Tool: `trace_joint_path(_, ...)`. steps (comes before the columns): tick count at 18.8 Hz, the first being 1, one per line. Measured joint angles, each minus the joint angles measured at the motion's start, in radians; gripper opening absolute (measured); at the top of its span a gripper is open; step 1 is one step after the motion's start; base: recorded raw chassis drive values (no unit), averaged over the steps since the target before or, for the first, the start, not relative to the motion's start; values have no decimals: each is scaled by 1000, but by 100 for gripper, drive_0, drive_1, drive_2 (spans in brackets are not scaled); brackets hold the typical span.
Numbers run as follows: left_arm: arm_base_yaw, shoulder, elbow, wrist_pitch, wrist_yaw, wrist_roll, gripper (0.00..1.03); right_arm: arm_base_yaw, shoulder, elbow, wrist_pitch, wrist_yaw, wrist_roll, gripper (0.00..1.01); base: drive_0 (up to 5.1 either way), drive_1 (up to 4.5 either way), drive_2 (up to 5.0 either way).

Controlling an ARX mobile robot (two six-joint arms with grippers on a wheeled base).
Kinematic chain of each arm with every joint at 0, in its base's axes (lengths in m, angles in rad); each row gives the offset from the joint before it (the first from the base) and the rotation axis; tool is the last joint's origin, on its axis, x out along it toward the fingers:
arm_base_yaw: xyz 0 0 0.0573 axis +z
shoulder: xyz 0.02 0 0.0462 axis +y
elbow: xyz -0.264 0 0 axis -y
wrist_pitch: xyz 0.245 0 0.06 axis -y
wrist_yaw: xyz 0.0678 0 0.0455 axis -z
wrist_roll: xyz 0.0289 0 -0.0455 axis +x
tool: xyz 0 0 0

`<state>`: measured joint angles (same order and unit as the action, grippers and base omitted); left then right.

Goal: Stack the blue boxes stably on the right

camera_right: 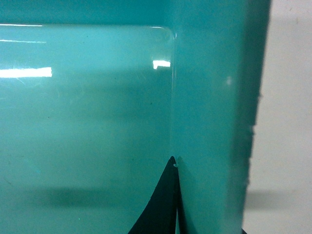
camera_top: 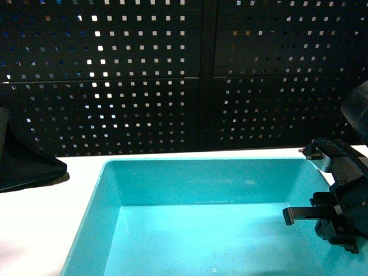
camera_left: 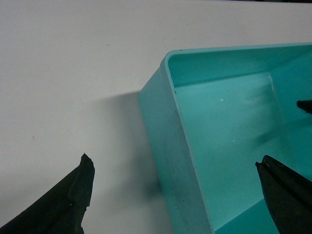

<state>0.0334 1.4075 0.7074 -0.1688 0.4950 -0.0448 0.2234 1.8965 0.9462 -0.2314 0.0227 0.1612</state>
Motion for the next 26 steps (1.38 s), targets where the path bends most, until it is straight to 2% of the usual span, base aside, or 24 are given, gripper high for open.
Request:
trace_joint_path(15, 0, 0, 0, 1, 0, 0, 98, 19, -57, -59, 68, 5, 3, 2, 0, 0, 0)
trace_joint_path(16, 2, 3, 14, -50, 1, 0, 98, 19, -57, -59, 68, 5, 3, 2, 0, 0, 0)
trace_joint_path(17, 3, 32, 62, -154, -4, -1, 98, 19, -57, -59, 68, 5, 3, 2, 0, 0, 0)
trace_joint_path(19, -22, 107, 168, -312, -71, -14, 98, 19, -59, -59, 68, 5, 3, 2, 0, 0, 0)
trace_joint_path(21, -96, 169, 221, -395, -119, -31, 98, 19, -59, -59, 68, 5, 3, 2, 0, 0, 0)
trace_joint_path(22, -144, 201, 222, -370, -154, -31, 98, 19, -59, -59, 68, 4, 3, 2, 0, 0, 0)
trace_joint_path(24, -236, 273, 211, -283, -268, -35, 98, 19, -59, -59, 68, 4, 3, 2, 0, 0, 0)
trace_joint_path(26, -289, 315, 208, -287, -352, -57, 98, 19, -59, -59, 68, 3, 3, 2, 0, 0, 0)
